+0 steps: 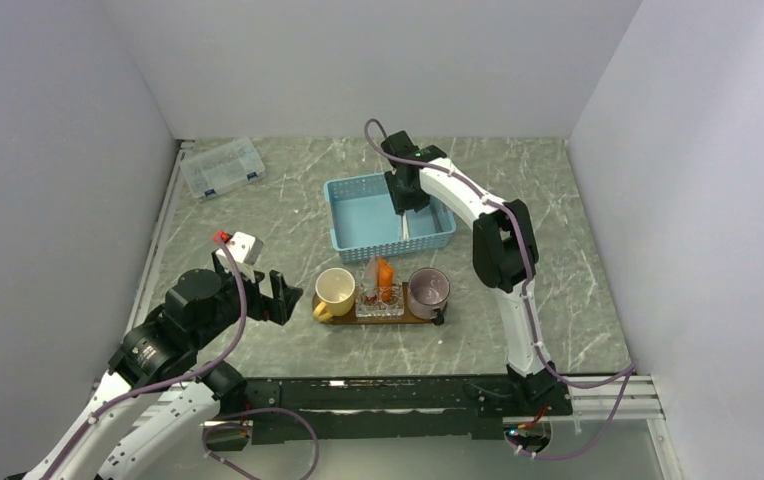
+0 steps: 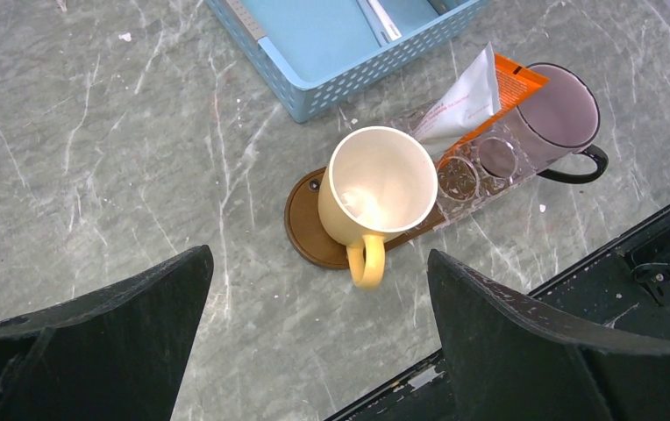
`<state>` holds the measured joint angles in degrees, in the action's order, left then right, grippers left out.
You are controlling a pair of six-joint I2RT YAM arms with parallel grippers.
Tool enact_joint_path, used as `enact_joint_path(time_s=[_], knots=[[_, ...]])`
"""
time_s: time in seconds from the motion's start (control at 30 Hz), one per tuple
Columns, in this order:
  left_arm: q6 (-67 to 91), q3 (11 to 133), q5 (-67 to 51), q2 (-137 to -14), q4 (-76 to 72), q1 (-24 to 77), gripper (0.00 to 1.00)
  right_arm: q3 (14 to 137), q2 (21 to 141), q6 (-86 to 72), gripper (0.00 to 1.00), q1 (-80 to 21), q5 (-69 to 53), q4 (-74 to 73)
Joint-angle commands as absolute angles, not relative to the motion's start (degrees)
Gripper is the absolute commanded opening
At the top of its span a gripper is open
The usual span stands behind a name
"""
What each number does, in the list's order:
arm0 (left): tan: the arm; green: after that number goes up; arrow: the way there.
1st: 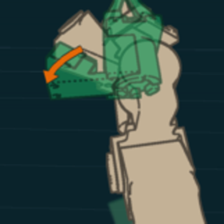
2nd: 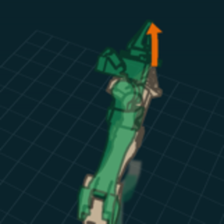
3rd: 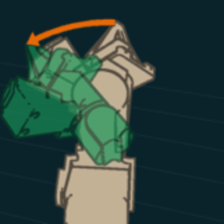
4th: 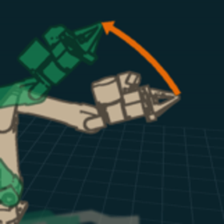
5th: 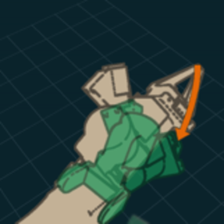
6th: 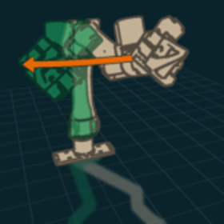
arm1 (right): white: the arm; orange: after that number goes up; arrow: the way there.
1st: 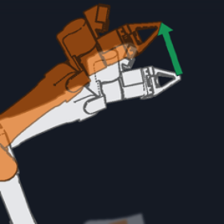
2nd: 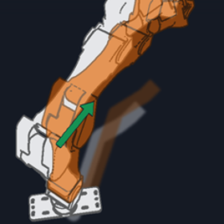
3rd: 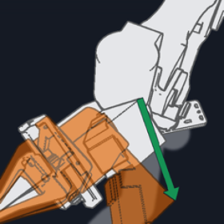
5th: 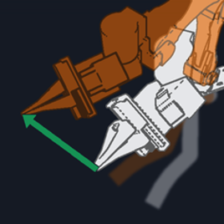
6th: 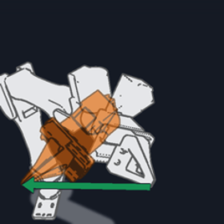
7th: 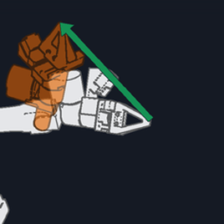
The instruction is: Prepare toiletry sets of a toothbrush and toothpaste on the tray
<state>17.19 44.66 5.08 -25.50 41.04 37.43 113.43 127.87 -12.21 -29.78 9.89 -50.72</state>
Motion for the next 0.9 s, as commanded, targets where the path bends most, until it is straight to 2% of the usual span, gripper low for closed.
enact_joint_path(time_s=[0.0, 0.67, 0.87], knots=[[16.3, 45.26, 6.3, -25.93, 39.55, 37.42, 0.99, 116.6, 130.31, -13.25, 0.4, -29.05, 9.51, -48.44], [16.45, 45.43, 7.04, -27.09, 39.9, 37.43, 0.99, 117.15, 136.34, -14.26, 0.37, -27.76, 7.98, -46.01], [16.53, 45.36, 7.03, -26.99, 39.9, 37.38, 0.99, 116.03, 136.78, -13.96, 0.3, -27.69, 10.63, -46.62]])
